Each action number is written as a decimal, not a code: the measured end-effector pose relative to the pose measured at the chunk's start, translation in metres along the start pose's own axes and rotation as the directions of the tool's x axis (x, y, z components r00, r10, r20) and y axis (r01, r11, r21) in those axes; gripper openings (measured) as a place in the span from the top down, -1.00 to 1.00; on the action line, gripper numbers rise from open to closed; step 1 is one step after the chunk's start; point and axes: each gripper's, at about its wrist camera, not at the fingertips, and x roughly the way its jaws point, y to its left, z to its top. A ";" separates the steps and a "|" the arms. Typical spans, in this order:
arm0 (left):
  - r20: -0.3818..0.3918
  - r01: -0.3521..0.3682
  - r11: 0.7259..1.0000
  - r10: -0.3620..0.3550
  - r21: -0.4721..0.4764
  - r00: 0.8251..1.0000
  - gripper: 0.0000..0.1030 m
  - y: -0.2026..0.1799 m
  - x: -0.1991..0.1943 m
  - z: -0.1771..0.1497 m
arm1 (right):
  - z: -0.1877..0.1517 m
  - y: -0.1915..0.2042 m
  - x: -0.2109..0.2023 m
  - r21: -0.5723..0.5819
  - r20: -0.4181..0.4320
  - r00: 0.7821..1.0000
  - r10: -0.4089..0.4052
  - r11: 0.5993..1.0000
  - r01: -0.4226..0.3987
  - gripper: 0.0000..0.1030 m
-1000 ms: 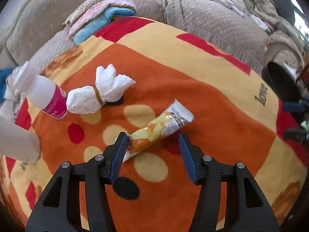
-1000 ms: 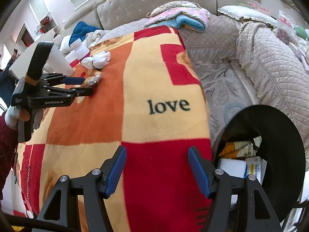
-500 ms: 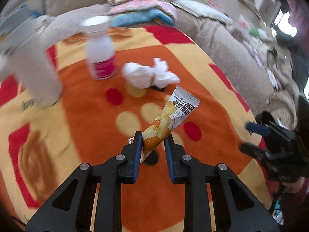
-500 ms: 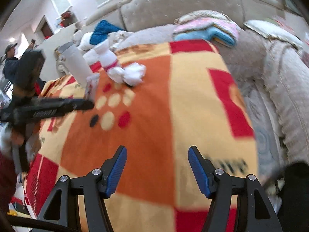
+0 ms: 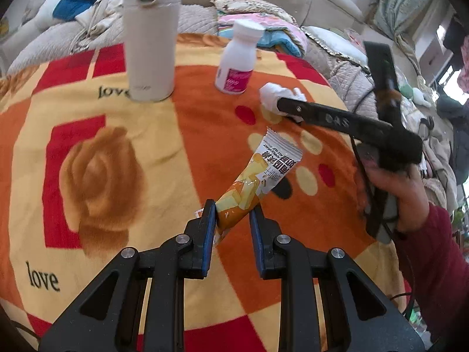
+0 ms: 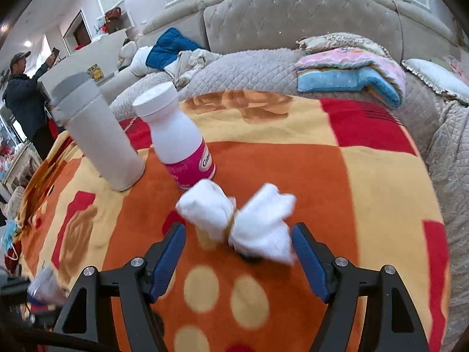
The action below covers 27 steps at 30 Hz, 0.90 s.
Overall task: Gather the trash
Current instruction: 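Carry the snack wrapper and white tissue over the black bin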
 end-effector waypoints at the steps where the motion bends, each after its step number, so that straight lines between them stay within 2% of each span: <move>1: -0.002 0.000 1.000 0.000 -0.007 1.000 0.60 0.001 0.001 0.000 | 0.001 0.000 0.006 0.004 -0.007 1.000 0.002 1.000 -0.002 -0.41; 2: -0.002 0.004 1.000 -0.004 -0.015 1.000 0.60 0.002 0.002 -0.002 | 0.002 -0.001 0.010 0.010 -0.013 1.000 0.002 1.000 -0.002 -0.31; 3: -0.003 0.014 1.000 -0.014 -0.023 1.000 0.60 0.002 0.002 -0.003 | 0.002 -0.001 0.013 0.015 -0.017 1.000 0.001 1.000 -0.001 0.05; 6: 0.002 0.028 0.999 -0.028 -0.032 1.000 0.60 0.000 0.000 -0.007 | -0.001 -0.001 0.009 0.021 -0.008 1.000 0.000 1.000 0.000 0.28; 10: 0.008 0.029 0.999 -0.028 -0.020 1.000 0.60 -0.007 0.003 -0.006 | -0.010 0.004 -0.011 -0.019 0.011 1.000 0.009 1.000 -0.009 0.32; 17: 0.015 0.063 0.998 -0.063 -0.011 0.998 0.60 -0.030 0.002 -0.013 | -0.041 -0.004 -0.068 0.001 0.029 0.999 0.019 1.000 -0.019 0.32; 27: -0.007 0.123 0.990 -0.123 0.064 0.992 0.60 -0.097 0.009 -0.033 | -0.102 -0.035 -0.141 0.047 0.039 0.996 -0.079 0.996 0.077 0.32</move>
